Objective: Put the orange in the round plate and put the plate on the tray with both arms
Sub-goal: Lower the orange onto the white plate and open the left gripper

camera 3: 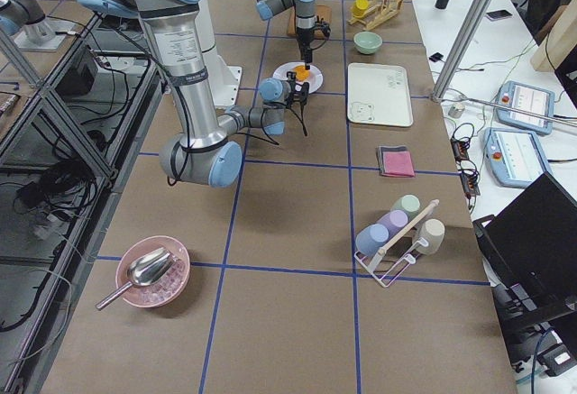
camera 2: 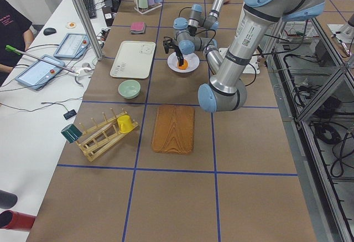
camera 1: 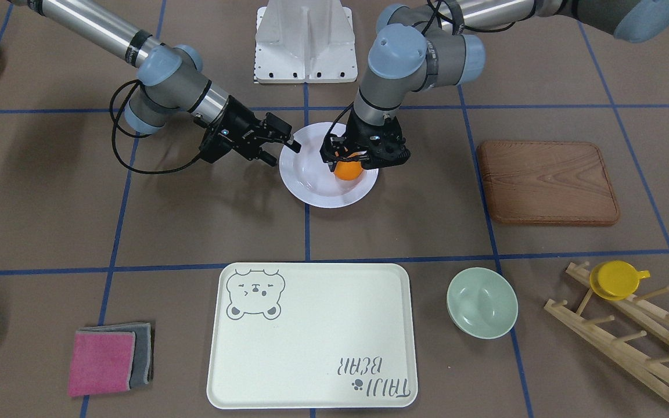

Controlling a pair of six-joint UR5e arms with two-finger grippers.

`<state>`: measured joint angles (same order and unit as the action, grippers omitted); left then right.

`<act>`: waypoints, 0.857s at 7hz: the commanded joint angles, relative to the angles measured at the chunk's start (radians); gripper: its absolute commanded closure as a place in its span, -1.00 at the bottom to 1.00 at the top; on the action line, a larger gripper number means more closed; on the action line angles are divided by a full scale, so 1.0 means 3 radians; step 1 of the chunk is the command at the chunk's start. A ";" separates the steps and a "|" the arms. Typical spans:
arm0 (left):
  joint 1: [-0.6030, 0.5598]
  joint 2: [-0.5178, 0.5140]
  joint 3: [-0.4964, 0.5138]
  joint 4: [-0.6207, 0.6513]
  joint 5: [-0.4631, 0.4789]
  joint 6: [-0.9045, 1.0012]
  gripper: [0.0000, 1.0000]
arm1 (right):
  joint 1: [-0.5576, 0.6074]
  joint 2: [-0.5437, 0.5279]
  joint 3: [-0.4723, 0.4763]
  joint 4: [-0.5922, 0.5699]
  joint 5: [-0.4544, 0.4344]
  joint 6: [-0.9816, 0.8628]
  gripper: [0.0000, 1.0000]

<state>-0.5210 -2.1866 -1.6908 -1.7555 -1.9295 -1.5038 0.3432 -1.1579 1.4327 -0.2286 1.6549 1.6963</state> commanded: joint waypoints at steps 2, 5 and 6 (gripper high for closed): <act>-0.0088 0.0068 -0.0146 0.0017 -0.0021 0.0027 -0.95 | -0.0045 0.0055 -0.0005 0.0005 -0.0056 0.0011 -0.49; -0.0496 0.0369 -0.0463 0.0023 -0.0516 0.0389 -0.95 | -0.0009 0.0045 0.0005 0.0286 -0.0056 0.0221 0.94; -0.0528 0.0406 -0.0500 0.0023 -0.0517 0.0471 -0.94 | -0.0014 0.0050 0.0000 0.0276 -0.0061 0.0226 1.00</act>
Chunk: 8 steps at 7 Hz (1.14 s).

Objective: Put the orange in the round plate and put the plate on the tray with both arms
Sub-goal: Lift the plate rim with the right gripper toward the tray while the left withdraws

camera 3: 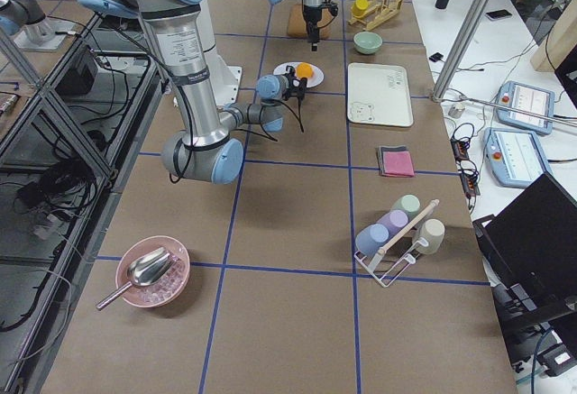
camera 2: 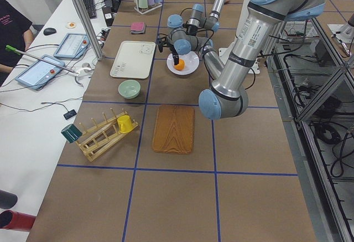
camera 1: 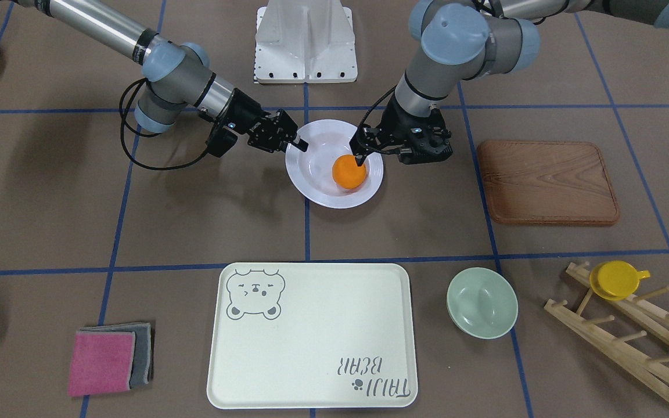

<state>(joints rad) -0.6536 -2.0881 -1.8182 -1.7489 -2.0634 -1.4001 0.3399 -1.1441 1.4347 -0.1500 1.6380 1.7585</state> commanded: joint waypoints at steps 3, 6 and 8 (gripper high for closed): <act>-0.0453 0.0429 -0.0487 0.0254 -0.0301 0.0741 -0.94 | 0.0043 0.0060 0.0014 0.0029 -0.0009 0.0145 1.00; -0.0689 0.0517 -0.0735 0.0783 -0.0255 0.1496 -0.94 | 0.0191 0.0168 0.0070 0.0040 -0.0035 0.0309 1.00; -0.0853 0.0690 -0.0730 0.0783 -0.0209 0.1883 -0.94 | 0.0283 0.0325 0.0060 0.0025 -0.0406 0.0563 1.00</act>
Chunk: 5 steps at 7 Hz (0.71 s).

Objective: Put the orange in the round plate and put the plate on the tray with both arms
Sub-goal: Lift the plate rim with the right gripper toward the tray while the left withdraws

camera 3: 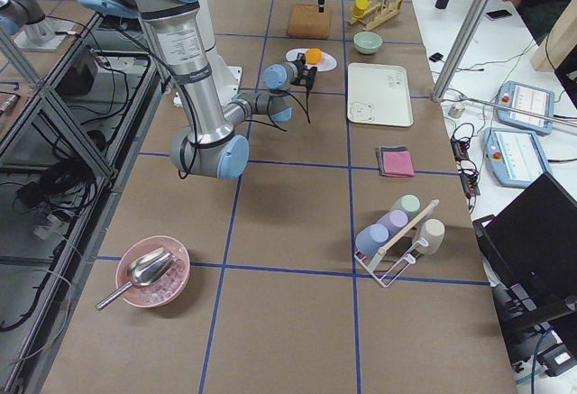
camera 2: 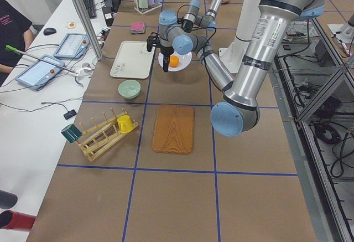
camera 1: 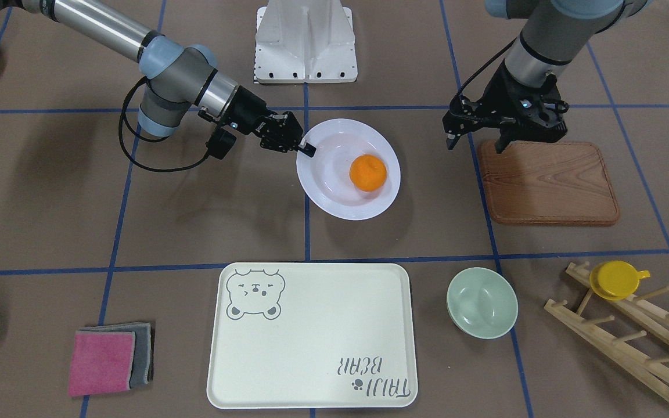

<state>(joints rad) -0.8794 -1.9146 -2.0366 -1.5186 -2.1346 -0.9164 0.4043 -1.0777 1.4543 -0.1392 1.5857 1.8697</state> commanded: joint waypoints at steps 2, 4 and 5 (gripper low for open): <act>-0.0207 0.0291 0.0013 0.0010 0.0161 0.0772 -0.94 | 0.0221 0.0319 -0.0325 -0.0032 -0.0738 0.0464 1.00; -0.0346 0.0465 0.0069 -0.0025 0.0156 0.1121 -0.94 | 0.0299 0.0559 -0.0705 -0.0356 -0.1173 0.0639 1.00; -0.0351 0.0471 0.0105 -0.0036 0.0156 0.1132 -0.94 | 0.0309 0.0677 -0.0711 -0.0820 -0.1342 0.0741 1.00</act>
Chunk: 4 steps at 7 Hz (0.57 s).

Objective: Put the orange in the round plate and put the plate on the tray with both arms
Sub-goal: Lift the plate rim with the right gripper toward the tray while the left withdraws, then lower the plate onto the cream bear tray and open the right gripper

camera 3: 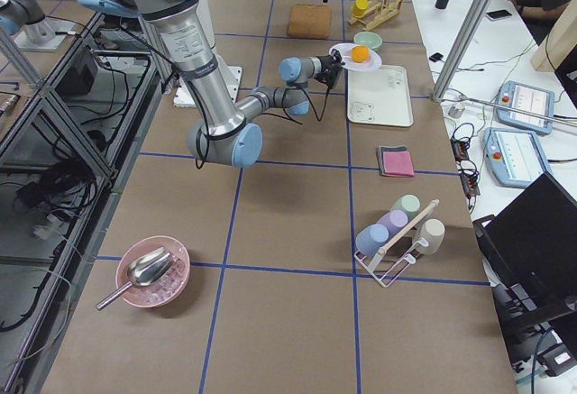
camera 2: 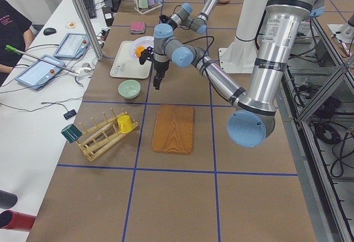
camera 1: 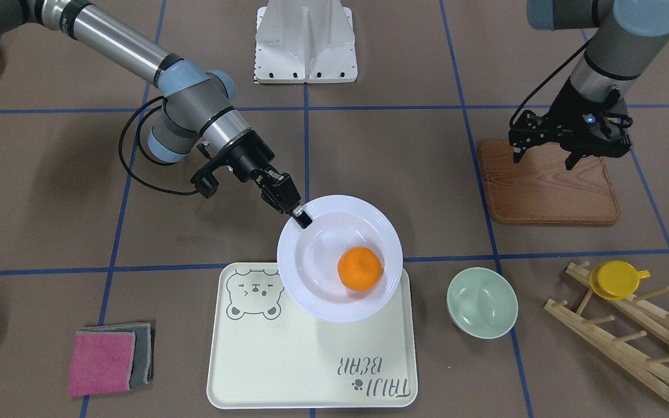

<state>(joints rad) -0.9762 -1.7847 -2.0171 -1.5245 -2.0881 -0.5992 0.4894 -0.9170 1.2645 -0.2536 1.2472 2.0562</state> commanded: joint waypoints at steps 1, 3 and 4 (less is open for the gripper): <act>-0.0029 0.0038 0.0046 -0.0011 0.0001 0.0070 -0.94 | 0.0020 0.0233 -0.0088 -0.0747 -0.0266 0.0202 1.00; -0.0029 0.0038 0.0041 -0.0016 0.0001 0.0049 -0.94 | 0.0020 0.0351 -0.0236 -0.0959 -0.0348 0.0422 1.00; -0.0029 0.0038 0.0041 -0.0016 0.0001 0.0034 -0.95 | 0.0020 0.0397 -0.0277 -0.1076 -0.0348 0.0432 1.00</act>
<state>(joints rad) -0.9847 -1.7734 -2.0046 -1.5292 -2.0877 -0.5840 0.4958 -0.8183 1.2026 -0.5306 1.1482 2.1719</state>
